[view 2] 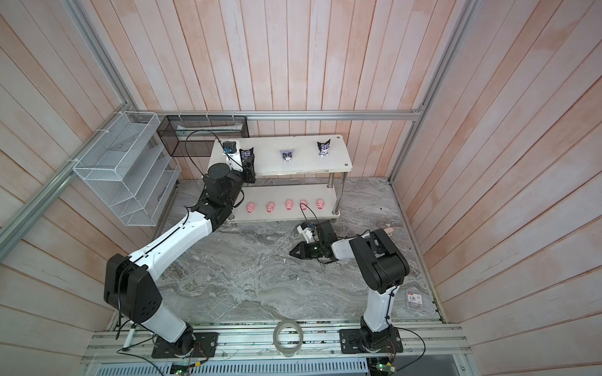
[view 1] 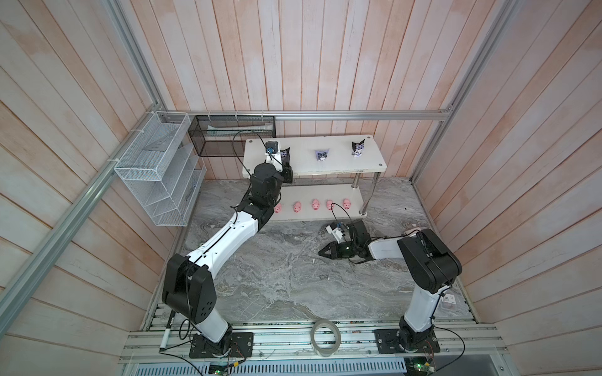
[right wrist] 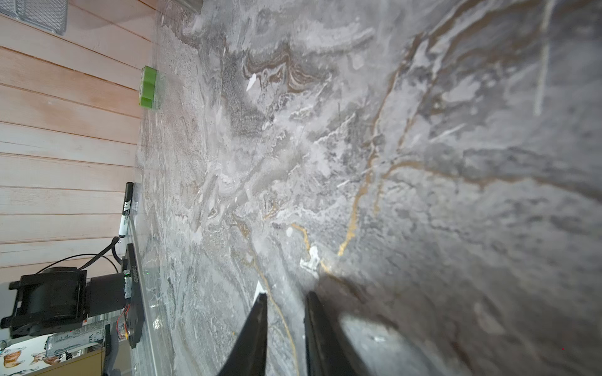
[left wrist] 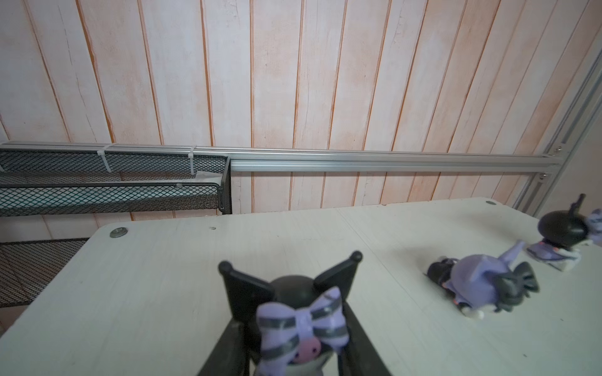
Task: Organize plastic toys on shelves
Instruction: Place the plastic toy on the shelf.
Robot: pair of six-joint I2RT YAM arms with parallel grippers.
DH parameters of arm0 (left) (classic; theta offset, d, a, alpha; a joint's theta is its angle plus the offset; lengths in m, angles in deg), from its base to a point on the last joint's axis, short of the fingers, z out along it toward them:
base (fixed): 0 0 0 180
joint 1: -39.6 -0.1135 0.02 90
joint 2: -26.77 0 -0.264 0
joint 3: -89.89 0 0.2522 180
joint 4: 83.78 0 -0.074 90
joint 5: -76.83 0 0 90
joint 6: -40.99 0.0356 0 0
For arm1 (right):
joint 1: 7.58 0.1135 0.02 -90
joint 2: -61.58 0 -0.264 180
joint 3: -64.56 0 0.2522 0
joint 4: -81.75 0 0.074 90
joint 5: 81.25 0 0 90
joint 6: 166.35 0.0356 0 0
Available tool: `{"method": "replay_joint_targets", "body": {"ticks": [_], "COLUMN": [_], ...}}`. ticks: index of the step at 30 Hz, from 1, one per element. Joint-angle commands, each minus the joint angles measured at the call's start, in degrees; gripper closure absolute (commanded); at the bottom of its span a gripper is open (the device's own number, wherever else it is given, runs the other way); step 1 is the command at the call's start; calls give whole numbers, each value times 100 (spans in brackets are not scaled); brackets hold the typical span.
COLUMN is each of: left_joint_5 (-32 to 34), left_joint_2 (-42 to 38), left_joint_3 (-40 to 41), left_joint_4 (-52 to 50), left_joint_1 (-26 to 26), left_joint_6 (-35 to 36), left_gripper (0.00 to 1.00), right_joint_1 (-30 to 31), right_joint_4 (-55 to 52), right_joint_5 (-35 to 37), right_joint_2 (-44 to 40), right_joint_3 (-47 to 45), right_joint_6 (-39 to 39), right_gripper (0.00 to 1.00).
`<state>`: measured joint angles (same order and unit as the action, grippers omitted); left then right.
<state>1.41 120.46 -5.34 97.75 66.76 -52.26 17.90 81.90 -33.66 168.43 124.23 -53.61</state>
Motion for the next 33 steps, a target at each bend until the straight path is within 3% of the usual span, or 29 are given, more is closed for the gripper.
{"method": "replay_joint_targets", "body": {"ticks": [1,33], "left_joint_5": [123,290], "left_joint_2": [40,-9], "left_joint_3": [174,359], "left_joint_4": [-227,-180], "left_joint_1": [-5,105], "left_joint_6": [-71,98], "left_gripper": [68,55], "right_joint_1": [42,45], "right_joint_4": [-385,-352], "right_joint_5": [301,277], "right_joint_2": [284,346], "right_joint_3": [-82,-100], "right_joint_6": [38,54], "right_gripper": [77,78]}}
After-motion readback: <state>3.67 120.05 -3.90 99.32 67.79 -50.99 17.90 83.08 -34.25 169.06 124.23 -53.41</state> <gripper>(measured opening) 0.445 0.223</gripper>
